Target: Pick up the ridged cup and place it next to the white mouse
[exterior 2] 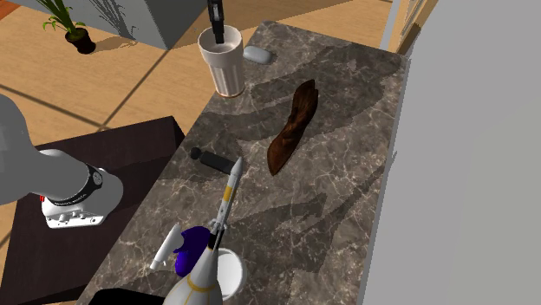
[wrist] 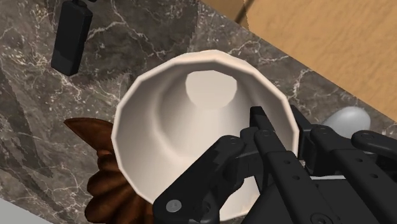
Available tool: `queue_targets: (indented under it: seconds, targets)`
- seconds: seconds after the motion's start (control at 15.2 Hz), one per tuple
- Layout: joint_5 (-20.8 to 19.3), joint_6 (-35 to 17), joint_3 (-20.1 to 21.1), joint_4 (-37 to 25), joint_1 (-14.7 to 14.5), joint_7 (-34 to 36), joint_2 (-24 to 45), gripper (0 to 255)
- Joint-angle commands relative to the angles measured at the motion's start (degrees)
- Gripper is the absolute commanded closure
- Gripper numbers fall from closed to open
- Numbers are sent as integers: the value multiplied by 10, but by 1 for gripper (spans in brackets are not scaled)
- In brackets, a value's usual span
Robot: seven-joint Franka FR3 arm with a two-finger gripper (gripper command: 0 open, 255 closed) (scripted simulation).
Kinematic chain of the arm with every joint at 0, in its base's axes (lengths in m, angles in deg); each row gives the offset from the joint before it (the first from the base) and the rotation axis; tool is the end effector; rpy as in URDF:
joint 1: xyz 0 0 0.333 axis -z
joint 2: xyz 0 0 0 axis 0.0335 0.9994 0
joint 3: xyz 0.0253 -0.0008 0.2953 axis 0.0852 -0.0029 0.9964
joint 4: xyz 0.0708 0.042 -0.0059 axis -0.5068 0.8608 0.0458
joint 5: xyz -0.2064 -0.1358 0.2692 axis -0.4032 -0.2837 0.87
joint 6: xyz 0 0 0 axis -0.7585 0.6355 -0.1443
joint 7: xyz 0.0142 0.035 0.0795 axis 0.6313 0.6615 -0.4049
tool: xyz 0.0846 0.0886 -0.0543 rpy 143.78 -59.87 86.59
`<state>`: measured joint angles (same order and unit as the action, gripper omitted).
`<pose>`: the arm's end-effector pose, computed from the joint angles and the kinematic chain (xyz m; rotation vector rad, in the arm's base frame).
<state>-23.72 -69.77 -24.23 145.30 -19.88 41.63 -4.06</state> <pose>0.4695 0.2285 0.4262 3.0729 -0.1364 -0.1117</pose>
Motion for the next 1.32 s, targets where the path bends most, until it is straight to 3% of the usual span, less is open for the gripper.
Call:
queue_targets:
  seconds: [0.0,0.66,1.19,1.25]
  targets:
    - [-1,-15,0,12,0,0,2,255]
    - [-5,-89,0,61,0,5,28,255]
    - [-6,-91,0,62,0,5,29,255]
    - [-6,-91,0,62,0,5,29,0]
